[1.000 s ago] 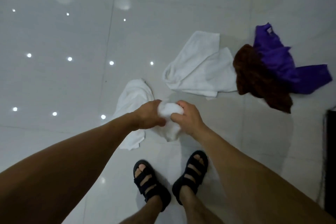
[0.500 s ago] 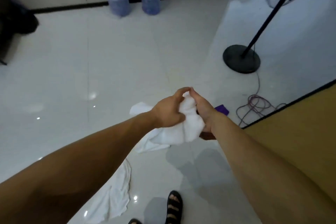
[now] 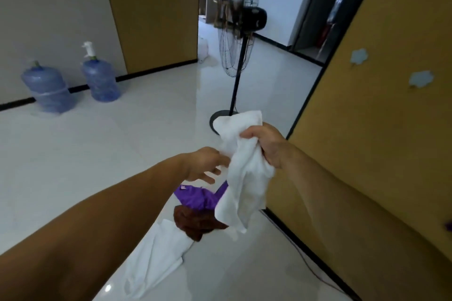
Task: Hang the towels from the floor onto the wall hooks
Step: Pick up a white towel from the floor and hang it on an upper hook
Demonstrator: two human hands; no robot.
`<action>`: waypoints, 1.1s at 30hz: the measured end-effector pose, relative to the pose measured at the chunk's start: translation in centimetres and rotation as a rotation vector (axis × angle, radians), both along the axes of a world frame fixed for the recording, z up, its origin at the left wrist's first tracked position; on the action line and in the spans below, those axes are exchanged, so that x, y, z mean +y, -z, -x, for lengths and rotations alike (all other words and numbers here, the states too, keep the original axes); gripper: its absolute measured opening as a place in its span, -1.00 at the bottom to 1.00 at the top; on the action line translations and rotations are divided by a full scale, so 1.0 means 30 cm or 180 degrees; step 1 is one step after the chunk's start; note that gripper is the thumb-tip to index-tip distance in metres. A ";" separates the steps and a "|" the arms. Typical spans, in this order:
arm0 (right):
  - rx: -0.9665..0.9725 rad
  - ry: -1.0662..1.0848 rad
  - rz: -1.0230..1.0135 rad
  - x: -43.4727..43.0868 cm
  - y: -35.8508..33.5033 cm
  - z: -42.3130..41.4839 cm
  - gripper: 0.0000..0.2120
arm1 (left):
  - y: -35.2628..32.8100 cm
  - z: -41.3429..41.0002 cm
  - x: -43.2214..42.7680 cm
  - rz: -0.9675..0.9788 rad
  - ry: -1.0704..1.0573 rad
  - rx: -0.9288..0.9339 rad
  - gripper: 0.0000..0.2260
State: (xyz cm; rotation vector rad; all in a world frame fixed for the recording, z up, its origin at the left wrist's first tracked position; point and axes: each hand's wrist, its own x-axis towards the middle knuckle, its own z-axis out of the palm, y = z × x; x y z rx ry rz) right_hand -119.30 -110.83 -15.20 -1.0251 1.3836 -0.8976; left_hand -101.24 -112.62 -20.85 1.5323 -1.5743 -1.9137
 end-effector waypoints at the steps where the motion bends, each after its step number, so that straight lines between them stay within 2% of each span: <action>1: -0.0072 0.0088 0.0032 0.019 -0.025 0.018 -0.66 | -0.018 0.021 0.006 0.0054 0.0097 -0.0051 -0.58; 3: -0.0106 0.0233 0.0081 0.054 -0.062 0.063 -0.66 | -0.048 0.063 0.018 0.0043 0.0185 0.0024 -0.42; 4: -0.0115 0.0263 0.0059 0.073 -0.078 0.086 -0.63 | -0.059 0.084 0.024 0.0017 0.0144 0.0166 -0.42; 6: -0.0110 0.0292 -0.0022 0.112 -0.099 0.128 -0.60 | -0.078 0.122 0.038 -0.0007 -0.0100 0.0650 -0.59; 8: 0.0170 0.0495 -0.0033 0.153 -0.110 0.169 -0.69 | -0.097 0.162 0.045 0.0071 -0.0338 0.1055 -0.71; 9: 0.0393 0.0629 -0.0038 0.179 -0.110 0.190 -0.74 | -0.106 0.180 0.046 0.0118 -0.0399 0.1185 -0.67; 11: 0.0654 0.0782 -0.0140 0.234 -0.096 0.241 -0.70 | -0.120 0.226 0.048 0.0162 -0.0533 0.1259 -0.62; 14: 0.0698 0.1001 -0.0337 0.312 -0.077 0.309 -0.66 | -0.151 0.291 0.067 0.0159 -0.0679 0.1314 -0.69; 17: 0.0774 0.1449 -0.0327 0.367 -0.084 0.372 -0.66 | -0.201 0.332 0.084 -0.0119 -0.0565 0.1668 -0.67; 20: 0.0662 0.1793 -0.0290 0.424 -0.101 0.448 -0.61 | -0.257 0.362 0.112 -0.0344 -0.0132 0.1828 -0.97; 23: 0.0945 0.1836 -0.0298 0.491 -0.124 0.516 -0.60 | -0.292 0.398 0.141 -0.0118 0.0121 0.1556 -0.84; 26: 0.1480 0.1857 -0.0351 0.553 -0.139 0.579 -0.59 | -0.337 0.444 0.166 0.0569 -0.0123 0.0843 -0.54; 27: 0.1430 0.1921 -0.0364 0.570 -0.139 0.600 -0.59 | -0.350 0.456 0.173 0.0978 -0.0277 0.0477 -0.54; 30: 0.0628 0.2280 -0.0186 0.612 -0.133 0.655 -0.64 | -0.354 0.468 0.179 0.2117 -0.0550 -0.0454 -0.62; 33: 0.0041 0.2665 0.0056 0.654 -0.147 0.705 -0.59 | -0.343 0.457 0.186 0.2223 -0.0642 -0.0677 -0.68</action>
